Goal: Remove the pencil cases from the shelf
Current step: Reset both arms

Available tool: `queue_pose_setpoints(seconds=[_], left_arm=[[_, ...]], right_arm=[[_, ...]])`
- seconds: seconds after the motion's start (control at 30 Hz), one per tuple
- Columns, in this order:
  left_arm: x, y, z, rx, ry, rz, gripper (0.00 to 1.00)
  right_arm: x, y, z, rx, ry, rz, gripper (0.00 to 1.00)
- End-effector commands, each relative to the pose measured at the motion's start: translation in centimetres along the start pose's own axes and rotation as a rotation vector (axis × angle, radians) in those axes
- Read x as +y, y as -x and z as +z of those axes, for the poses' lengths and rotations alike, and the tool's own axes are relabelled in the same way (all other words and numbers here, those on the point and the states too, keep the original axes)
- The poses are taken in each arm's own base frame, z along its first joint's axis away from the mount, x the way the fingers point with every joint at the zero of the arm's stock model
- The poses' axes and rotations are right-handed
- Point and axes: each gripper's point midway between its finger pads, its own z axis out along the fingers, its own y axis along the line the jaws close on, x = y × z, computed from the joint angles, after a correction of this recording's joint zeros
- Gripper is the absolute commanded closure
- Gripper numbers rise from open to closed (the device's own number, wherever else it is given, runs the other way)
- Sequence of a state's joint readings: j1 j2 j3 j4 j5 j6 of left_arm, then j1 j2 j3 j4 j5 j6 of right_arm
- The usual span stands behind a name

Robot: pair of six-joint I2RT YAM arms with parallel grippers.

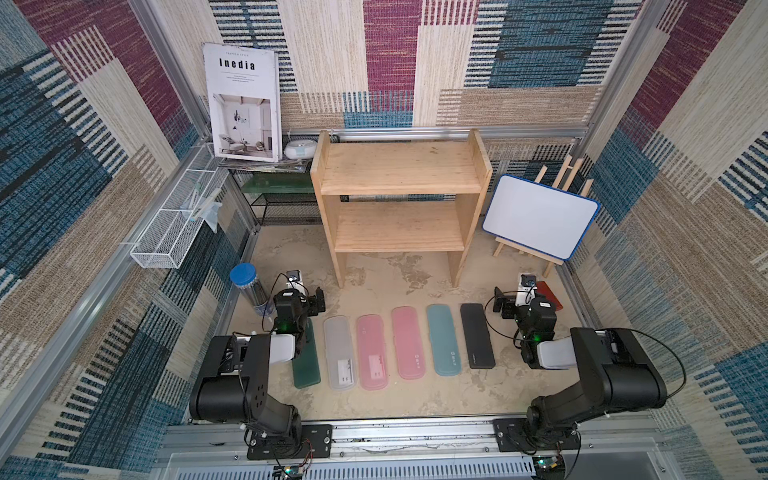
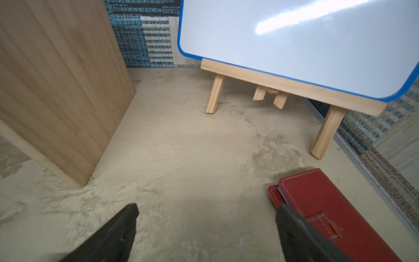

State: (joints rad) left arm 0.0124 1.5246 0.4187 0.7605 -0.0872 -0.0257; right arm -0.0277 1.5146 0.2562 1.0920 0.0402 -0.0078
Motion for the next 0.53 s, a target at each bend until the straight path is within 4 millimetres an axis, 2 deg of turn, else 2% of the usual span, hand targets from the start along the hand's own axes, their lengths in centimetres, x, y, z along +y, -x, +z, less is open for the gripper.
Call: queue_pose_setpoints(seconds=[0.0,0.5], left_arm=[[0.14,0.70,0.02,-0.025,0.011,0.006,0.01],[0.11,0.73,0.09,-0.023,0.012,0.008,0.01]], right_arm=[[0.14,2.49,-0.18,-0.105,0.008,-0.004,0.01],[0.22,2.51,0.02,-0.090,0.014,-0.011,0.01]])
